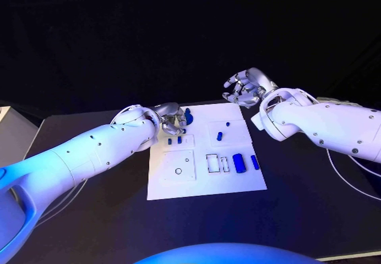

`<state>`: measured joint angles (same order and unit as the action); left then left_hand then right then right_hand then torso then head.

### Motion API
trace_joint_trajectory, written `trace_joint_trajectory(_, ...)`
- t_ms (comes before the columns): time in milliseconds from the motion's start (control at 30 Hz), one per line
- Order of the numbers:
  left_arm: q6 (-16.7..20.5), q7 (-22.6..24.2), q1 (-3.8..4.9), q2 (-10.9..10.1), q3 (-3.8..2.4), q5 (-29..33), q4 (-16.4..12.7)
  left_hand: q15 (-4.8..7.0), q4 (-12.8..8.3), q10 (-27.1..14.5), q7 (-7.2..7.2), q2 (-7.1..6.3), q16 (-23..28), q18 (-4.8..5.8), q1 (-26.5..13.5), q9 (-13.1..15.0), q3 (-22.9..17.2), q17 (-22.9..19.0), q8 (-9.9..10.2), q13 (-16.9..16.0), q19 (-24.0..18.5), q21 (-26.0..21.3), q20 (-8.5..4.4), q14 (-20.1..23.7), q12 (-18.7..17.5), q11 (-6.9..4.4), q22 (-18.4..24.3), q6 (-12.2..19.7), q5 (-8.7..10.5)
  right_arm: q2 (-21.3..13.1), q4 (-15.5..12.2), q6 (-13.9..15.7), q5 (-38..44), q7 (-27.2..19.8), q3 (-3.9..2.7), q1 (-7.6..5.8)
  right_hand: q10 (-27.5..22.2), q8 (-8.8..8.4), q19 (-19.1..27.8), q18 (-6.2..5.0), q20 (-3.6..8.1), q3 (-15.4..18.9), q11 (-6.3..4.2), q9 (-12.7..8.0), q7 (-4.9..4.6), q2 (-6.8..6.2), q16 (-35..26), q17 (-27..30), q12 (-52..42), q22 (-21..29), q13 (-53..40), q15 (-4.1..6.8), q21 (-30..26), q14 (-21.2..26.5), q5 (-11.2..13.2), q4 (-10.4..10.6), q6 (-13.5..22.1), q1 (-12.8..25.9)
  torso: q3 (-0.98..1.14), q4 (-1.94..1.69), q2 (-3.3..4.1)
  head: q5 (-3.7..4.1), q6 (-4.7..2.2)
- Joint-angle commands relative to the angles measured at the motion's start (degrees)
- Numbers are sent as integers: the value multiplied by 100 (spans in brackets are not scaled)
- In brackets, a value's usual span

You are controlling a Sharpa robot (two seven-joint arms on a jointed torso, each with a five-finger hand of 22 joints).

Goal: Assemble the parts on the task board

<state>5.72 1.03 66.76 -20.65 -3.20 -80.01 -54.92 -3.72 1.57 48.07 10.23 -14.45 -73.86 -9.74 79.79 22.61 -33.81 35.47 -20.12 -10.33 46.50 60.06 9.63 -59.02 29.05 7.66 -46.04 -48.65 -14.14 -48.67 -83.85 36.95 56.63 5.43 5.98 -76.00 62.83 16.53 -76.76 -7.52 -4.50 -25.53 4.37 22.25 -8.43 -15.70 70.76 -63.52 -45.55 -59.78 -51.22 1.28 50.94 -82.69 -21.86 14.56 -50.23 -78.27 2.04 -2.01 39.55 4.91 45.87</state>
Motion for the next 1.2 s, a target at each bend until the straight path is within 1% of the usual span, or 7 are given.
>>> trace_joint_trajectory(33,-90,-21,1,45,1,-76,25,-6,-6,64,15,26,-36,-81,-31,-30,-53,-22,57,46,47,31,-12,-50,-60,3,-12,-44,23,19,7,259,-175,-326,-4,-2,-185,49,213,-134,-6,-83,-110,23,2,-59,-517,495,417,654,425,-4,-863,195,-12,-40,43,26,3,-3,5,11,0)
trace_joint_trajectory(167,-89,-21,1,81,7,-90,63,-6,-15,99,15,32,-60,-81,-22,-48,-63,-18,85,78,53,38,-12,-67,-101,3,-17,-53,25,36,16,291,-249,-392,-4,-3,-227,86,523,-294,-28,-144,-82,38,-19,-62,-1319,1187,713,1606,760,-31,-2127,477,-10,-119,88,44,4,1,3,13,8)
trace_joint_trajectory(200,-87,-21,1,90,9,-93,73,-6,-15,99,15,32,-60,-81,-22,-48,-63,-18,85,78,53,38,-12,-67,-101,3,-17,-53,25,37,15,301,-262,-407,-4,-3,-229,95,520,-294,-33,-154,-78,41,-26,-61,-1455,1279,756,1666,823,-37,-2207,511,-9,-140,98,48,6,1,8,16,6)
trace_joint_trajectory(633,-124,-44,0,159,20,-103,166,4,-50,217,6,77,-153,-83,18,-84,-103,51,139,147,76,80,-20,-154,-180,-7,-45,-106,30,66,27,338,-340,-485,-4,-4,-255,120,476,-292,-45,-189,-61,44,-42,-55,-1911,1578,853,1840,998,-51,-2429,611,-13,-216,135,62,1,-8,-4,38,37)
trace_joint_trajectory(767,-171,-66,-3,190,28,-107,214,6,-56,248,2,80,-178,-83,18,-90,-103,73,146,159,80,92,-23,-177,-193,-11,-53,-127,33,82,38,339,-357,-494,-4,-4,-280,130,472,-291,-51,-196,-52,44,-50,-53,-2144,1739,887,1906,1059,-59,-2516,676,-14,-239,150,77,0,1,-3,33,53)
trace_joint_trajectory(1000,-197,-86,-13,230,51,-110,281,6,-56,256,1,75,-190,-82,11,-95,-98,83,153,166,81,97,-23,-187,-201,-11,-57,-128,39,100,36,335,-386,-507,-4,-5,-292,137,467,-290,-55,-200,-47,45,-53,-50,-2245,1798,901,1941,1089,-63,-2560,698,-15,-252,157,82,-8,-7,-2,57,58)
trace_joint_trajectory(1200,-165,-64,-16,257,57,-109,313,6,-54,265,1,79,-212,-82,5,-99,-97,121,162,171,82,102,-23,-213,-209,-11,-60,-129,43,110,39,331,-395,-514,-4,-5,-297,141,465,-290,-56,-202,-46,46,-55,-47,-2293,1828,906,1954,1100,-65,-2577,709,-16,-257,159,84,-7,-12,-11,56,66)
